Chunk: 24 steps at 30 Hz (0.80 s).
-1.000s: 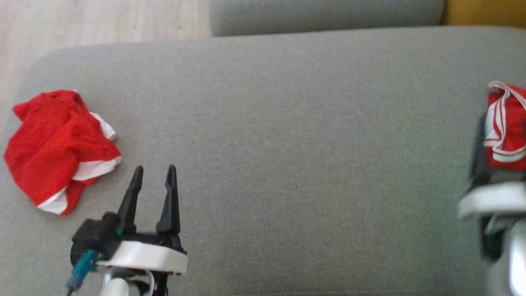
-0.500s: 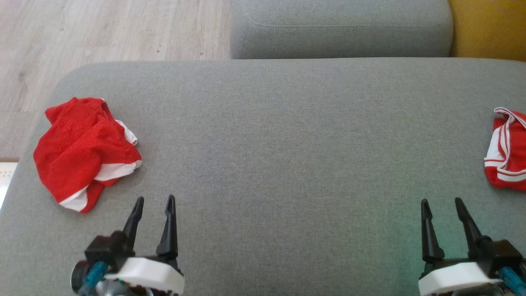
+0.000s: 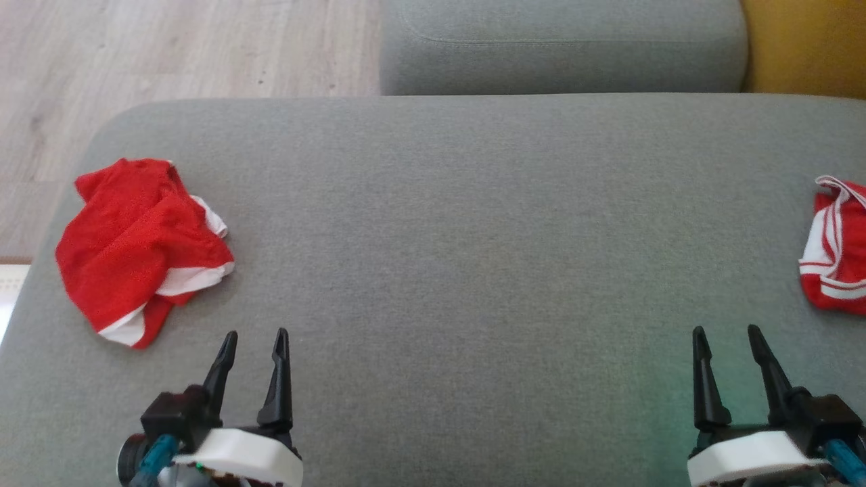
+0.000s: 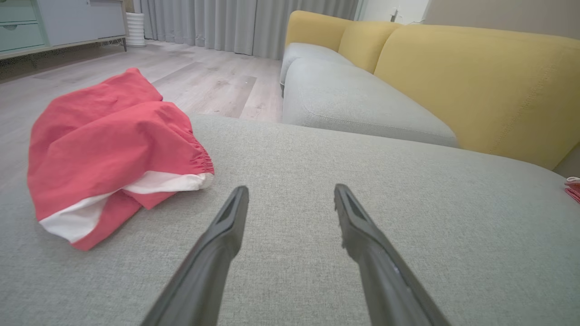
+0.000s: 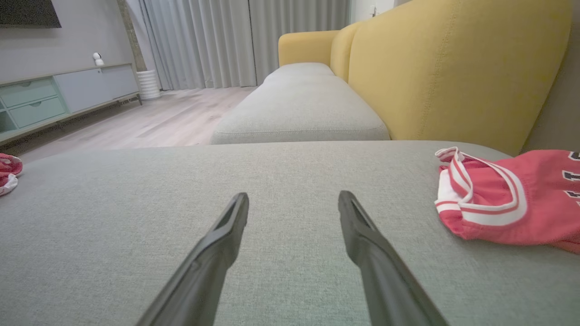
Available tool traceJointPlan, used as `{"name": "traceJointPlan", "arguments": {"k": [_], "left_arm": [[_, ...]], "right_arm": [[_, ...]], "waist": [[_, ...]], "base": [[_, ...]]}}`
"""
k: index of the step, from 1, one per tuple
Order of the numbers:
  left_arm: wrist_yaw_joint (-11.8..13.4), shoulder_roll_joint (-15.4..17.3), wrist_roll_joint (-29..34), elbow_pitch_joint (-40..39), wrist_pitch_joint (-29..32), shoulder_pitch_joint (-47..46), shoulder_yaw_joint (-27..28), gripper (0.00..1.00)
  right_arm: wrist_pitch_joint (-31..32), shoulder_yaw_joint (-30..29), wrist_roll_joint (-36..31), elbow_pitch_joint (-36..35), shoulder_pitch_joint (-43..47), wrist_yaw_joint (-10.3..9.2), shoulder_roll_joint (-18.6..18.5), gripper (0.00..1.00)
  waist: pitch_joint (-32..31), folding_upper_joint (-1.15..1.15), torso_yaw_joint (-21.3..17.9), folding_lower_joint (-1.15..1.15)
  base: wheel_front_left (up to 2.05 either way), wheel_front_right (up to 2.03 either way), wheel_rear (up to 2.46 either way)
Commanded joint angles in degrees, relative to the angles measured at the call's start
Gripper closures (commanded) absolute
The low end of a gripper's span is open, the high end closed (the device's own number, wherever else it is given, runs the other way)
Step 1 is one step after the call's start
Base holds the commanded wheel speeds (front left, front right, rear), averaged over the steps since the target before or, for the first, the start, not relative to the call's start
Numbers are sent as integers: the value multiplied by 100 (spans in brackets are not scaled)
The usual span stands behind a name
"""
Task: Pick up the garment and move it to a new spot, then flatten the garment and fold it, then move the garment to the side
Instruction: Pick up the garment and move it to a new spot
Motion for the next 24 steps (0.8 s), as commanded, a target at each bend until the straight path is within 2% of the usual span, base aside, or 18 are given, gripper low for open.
{"name": "traceJointPlan", "arguments": {"k": [1,7,18,21,24], "left_arm": [[-19,3,-1,-184,-33,-257,176,0],[26,3,-103,-242,-33,-264,97,0],[93,3,-152,-335,-33,22,204,0],[112,3,-179,-412,-33,130,318,0],[117,3,-207,-488,-33,168,389,0]], "right_arm": [[-77,154,53,-164,-119,37,-48,0],[-77,201,117,-186,-42,37,-48,0],[-77,576,205,-142,8,37,-48,0],[-77,726,235,-97,1,37,-48,0],[-77,788,227,-82,2,37,-48,0]], "waist": [[-8,0,30,0],[-87,0,494,0],[-242,0,1983,0],[-257,0,2239,0],[-212,0,2271,0]], "base": [[0,0,0],[0,0,0],[0,0,0],[0,0,0],[0,0,0]]}}
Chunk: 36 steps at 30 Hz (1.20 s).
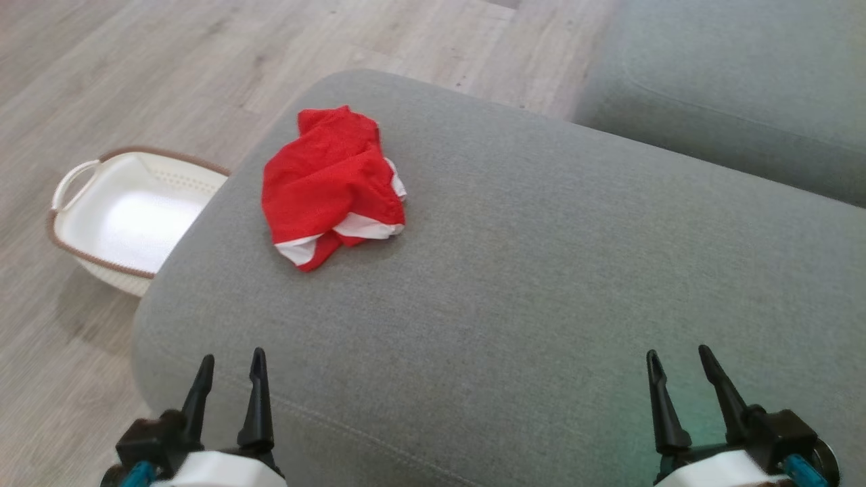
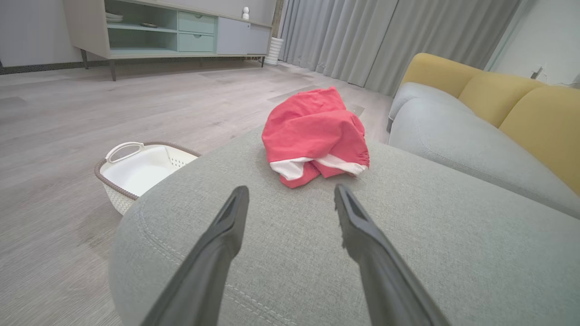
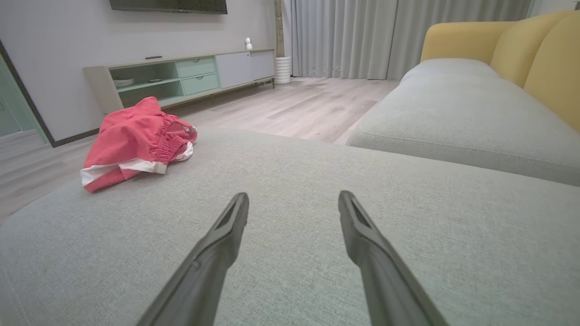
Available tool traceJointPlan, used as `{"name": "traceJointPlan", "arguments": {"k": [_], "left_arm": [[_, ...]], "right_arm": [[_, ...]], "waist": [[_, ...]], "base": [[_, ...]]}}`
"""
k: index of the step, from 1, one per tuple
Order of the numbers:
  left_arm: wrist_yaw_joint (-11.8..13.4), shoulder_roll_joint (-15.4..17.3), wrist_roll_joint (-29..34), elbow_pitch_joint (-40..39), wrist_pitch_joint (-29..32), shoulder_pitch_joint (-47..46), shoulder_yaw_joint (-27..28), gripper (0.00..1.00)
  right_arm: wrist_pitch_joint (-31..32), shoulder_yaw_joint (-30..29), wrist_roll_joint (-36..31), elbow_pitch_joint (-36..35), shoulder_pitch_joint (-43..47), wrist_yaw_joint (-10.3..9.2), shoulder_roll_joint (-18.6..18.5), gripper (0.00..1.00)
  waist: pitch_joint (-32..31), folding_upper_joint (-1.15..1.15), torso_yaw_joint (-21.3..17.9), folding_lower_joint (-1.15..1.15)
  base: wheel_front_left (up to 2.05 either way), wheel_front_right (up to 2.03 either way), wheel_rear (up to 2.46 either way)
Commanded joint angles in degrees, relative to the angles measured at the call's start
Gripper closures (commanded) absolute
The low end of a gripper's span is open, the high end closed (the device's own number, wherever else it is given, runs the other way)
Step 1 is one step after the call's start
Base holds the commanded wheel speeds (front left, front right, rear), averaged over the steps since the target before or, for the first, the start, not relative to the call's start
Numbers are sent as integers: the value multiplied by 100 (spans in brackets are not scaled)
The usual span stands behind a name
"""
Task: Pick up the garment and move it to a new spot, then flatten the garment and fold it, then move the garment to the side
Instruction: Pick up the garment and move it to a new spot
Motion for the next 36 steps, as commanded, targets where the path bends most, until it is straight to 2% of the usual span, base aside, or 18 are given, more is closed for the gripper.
{"name": "traceJointPlan", "arguments": {"k": [1,5,10,14,17,18,21,25,32,33,34,36], "left_arm": [[17,-12,-46,-255,-34,-248,206,0],[20,-12,-157,-395,-34,-428,323,0],[-142,-12,-282,-437,-34,-1031,512,0],[-354,-7,-368,11,-34,-1878,735,0],[-427,34,-559,523,-33,-2767,919,0],[-427,34,-559,523,-33,-2767,919,0],[-462,148,-676,1226,66,-3670,972,0],[-463,301,-738,2370,529,-4647,929,0],[-498,490,-659,4394,1594,-5549,630,0],[-524,500,-659,4586,1675,-5614,591,74],[-552,519,-668,4737,1721,-5670,565,100],[-606,558,-731,4889,1668,-5783,569,100]], "right_arm": [[-69,161,25,-142,-210,37,-50,0],[-69,129,-116,-171,-297,37,-50,0],[-69,-39,-470,-320,-571,37,-50,0],[-69,-244,-816,-445,-825,37,-50,0],[-69,-467,-1039,-582,-1001,37,-50,0],[-69,-467,-1039,-582,-1001,37,-50,0],[-69,-606,-1213,-680,-1082,37,-78,0],[-69,-697,-1316,-770,-1106,37,-177,0],[-42,-782,-1321,-916,-1138,37,-214,0],[-41,-783,-1312,-911,-1131,37,-207,0],[-41,-776,-1303,-898,-1123,37,-199,0],[-43,-772,-1274,-860,-1117,37,-177,0]], "waist": [[55,0,49,0],[347,0,-114,0],[1075,0,-409,0],[1769,0,-593,0],[2262,0,-657,0],[2262,0,-657,0],[2626,0,-686,0],[2884,0,-717,0],[2898,0,-825,0],[2853,0,-838,0],[2806,0,-853,0],[2690,0,-876,0]], "base": [[0,0,0],[0,0,0],[0,0,0],[0,0,0],[0,0,0],[0,0,0],[0,0,0],[0,0,0],[0,0,0],[0,0,0],[0,0,0],[0,0,0]]}}
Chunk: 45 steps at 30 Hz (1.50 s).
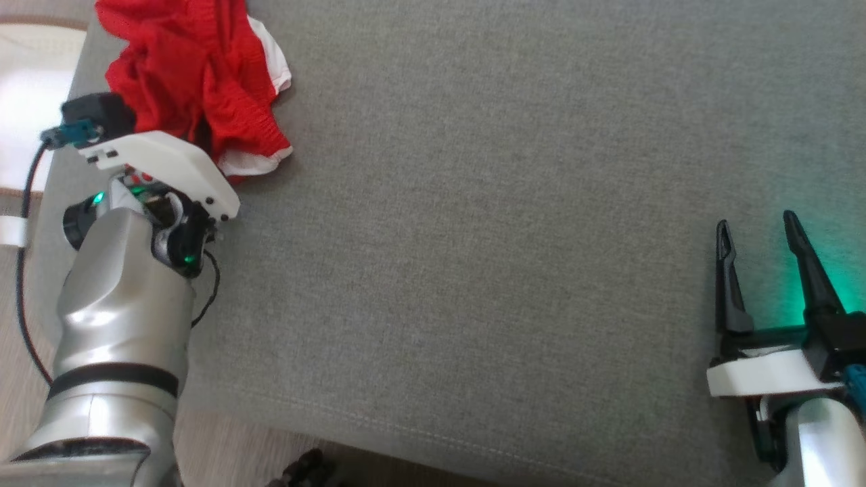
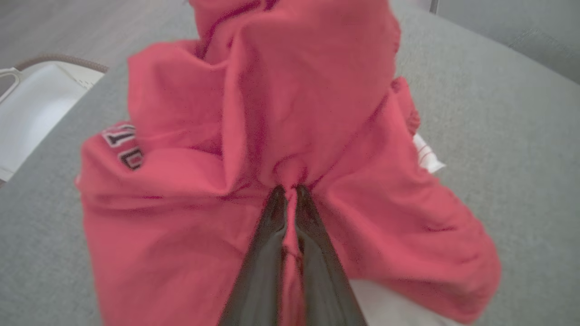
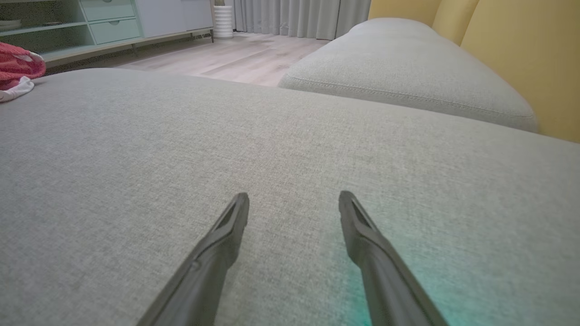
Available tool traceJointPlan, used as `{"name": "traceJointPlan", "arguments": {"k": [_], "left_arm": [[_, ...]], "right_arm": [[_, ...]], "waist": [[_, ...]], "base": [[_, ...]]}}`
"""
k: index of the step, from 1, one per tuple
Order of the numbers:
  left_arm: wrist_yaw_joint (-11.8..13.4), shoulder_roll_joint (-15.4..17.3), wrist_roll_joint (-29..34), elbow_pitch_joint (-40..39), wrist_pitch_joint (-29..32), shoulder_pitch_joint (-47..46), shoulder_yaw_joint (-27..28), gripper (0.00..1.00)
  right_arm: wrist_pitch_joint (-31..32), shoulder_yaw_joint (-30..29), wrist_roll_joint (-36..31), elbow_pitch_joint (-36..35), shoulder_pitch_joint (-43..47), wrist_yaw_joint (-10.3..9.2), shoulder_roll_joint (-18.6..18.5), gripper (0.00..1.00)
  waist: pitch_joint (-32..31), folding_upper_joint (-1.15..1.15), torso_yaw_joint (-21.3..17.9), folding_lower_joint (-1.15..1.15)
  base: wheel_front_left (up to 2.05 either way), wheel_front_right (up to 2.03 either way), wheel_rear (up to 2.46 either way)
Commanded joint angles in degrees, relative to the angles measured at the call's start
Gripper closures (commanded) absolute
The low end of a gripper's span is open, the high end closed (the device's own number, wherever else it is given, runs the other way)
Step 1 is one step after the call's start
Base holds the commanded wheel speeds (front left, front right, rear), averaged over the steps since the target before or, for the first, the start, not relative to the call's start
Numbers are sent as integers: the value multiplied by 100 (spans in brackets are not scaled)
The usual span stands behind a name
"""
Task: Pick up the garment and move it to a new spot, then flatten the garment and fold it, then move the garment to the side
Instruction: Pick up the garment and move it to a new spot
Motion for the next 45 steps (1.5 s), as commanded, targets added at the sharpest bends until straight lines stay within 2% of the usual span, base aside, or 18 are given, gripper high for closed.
{"name": "traceJointPlan", "arguments": {"k": [1,5,8,13,18,22,26,27,30,33,37,43,44,45], "left_arm": [[-19,316,-46,-104,-110,-162,119,100],[-104,300,-184,-393,-411,-326,29,100],[-132,136,-508,-1026,-244,-279,-303,100],[-136,160,-1532,-3130,649,311,-1150,100],[-112,89,-2823,-5573,1791,1234,-1420,100],[316,-103,-3641,-7211,2502,1939,-1752,100],[812,-212,-4338,-8138,2891,2426,-2238,100],[812,-212,-4338,-8138,2891,2426,-2238,100],[1128,-237,-4533,-8195,2935,2538,-2381,100],[1364,-247,-4591,-7700,2871,2514,-2337,100],[1566,-243,-4258,-6234,2381,2172,-1994,100],[1647,26,-3201,-3602,983,1465,-1687,99],[1615,36,-3063,-3276,766,1382,-1712,70],[1559,28,-2947,-2998,571,1306,-1759,18]], "right_arm": [[-7,86,11,-40,54,37,-27,0],[-18,128,107,117,119,37,30,0],[-25,213,203,267,164,37,64,0],[-29,436,573,417,166,37,84,0],[-30,606,962,463,110,37,86,0],[-31,658,1136,463,70,37,86,0],[-31,642,1291,450,27,37,87,0],[-31,642,1291,450,27,37,87,0],[-31,642,1407,463,11,37,87,0],[-31,683,1516,480,-18,37,87,0],[-31,756,1614,515,-23,37,87,0],[-31,894,1678,541,-32,37,87,0],[-31,889,1677,542,-19,37,87,0],[-31,877,1667,548,0,37,87,0]], "waist": [[-153,0,-27,0],[-532,0,-46,0],[-866,0,-129,0],[-1341,0,-425,0],[-1594,0,-922,0],[-1605,0,-1379,0],[-1534,0,-1840,0],[-1534,0,-1840,0],[-1481,0,-2171,0],[-1435,0,-2482,0],[-1409,0,-2772,0],[-1381,0,-3015,0],[-1381,0,-3013,0],[-1380,0,-2991,0]], "base": [[0,0,0],[0,0,0],[0,0,0],[0,0,0],[0,0,0],[0,0,0],[0,0,0],[0,0,0],[0,0,0],[0,0,0],[0,0,0],[0,0,0],[0,0,0],[0,0,0]]}}
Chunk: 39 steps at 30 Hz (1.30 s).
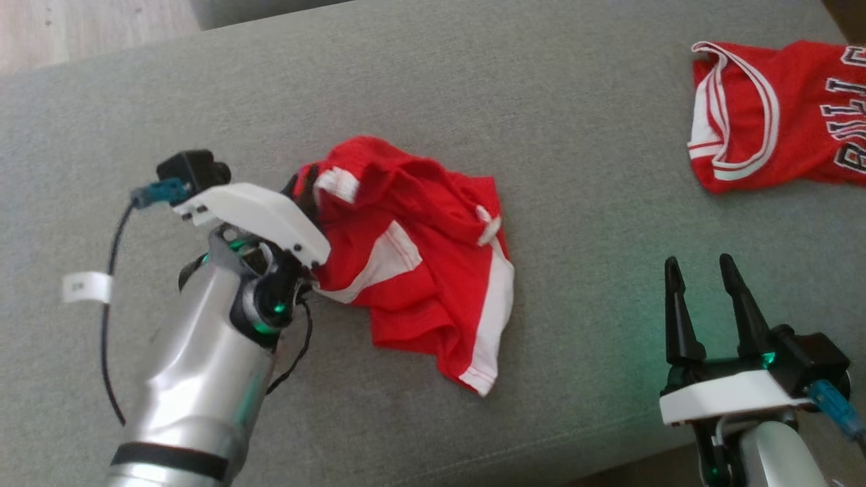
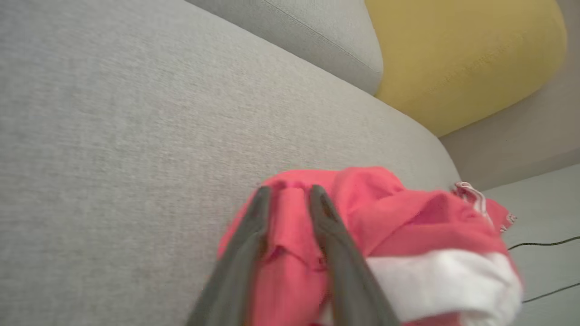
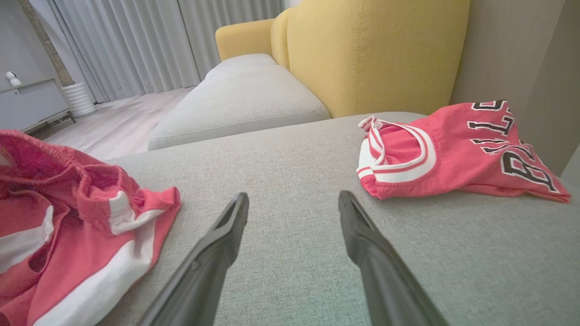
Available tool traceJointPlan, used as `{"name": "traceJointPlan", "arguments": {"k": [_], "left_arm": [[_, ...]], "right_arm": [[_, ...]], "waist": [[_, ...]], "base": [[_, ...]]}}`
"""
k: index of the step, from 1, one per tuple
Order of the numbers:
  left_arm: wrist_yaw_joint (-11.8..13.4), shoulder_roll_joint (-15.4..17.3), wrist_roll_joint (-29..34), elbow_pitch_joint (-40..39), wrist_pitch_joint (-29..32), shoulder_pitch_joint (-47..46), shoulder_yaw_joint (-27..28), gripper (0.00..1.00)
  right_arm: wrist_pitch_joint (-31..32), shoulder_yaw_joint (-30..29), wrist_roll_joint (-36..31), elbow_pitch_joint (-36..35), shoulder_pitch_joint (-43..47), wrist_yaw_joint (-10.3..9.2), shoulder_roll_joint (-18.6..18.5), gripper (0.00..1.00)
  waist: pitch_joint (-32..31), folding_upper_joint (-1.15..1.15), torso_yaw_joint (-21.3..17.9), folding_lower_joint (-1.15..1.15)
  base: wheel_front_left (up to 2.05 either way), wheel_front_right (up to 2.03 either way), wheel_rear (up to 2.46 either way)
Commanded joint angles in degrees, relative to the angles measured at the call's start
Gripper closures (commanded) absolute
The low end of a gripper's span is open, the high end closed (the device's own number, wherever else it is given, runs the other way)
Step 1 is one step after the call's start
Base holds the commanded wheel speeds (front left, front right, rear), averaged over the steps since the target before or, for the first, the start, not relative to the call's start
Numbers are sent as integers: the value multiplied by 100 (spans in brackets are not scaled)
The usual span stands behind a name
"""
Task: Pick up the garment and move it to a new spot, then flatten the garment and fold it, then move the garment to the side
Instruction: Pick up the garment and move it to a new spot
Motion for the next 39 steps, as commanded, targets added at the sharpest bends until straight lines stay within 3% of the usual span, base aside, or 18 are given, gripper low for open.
{"name": "traceJointPlan", "arguments": {"k": [1,7,10,17,22,26,39], "left_arm": [[-124,90,183,130,-278,-306,97,0],[-549,84,1007,764,-1470,-535,-472,0],[-519,136,1532,436,-2292,-264,-651,0],[-135,286,2390,-1313,-2407,1388,-210,0],[-95,316,2963,-2187,-2409,2575,292,0],[-228,294,3185,-2333,-2409,3089,551,0],[-1126,-19,3980,-2415,-2410,3806,1381,0]], "right_arm": [[-37,112,27,-149,-98,37,-28,0],[-37,27,-141,-161,-31,37,-28,0],[-37,-95,-358,-248,28,37,-28,0],[-37,-397,-782,-505,288,37,-28,0],[-37,-599,-841,-525,465,37,-28,0],[-37,-655,-795,-477,531,37,-28,0],[-37,-732,-434,-94,816,37,-28,0]], "waist": [[-2,0,59,0],[-185,0,388,0],[-409,0,682,0],[-808,0,1313,0],[-954,0,1644,0],[-1014,0,1784,0],[-1162,0,2028,0]], "base": [[0,0,0],[0,0,0],[0,0,0],[0,0,0],[0,0,0],[0,0,0],[0,0,0]]}}
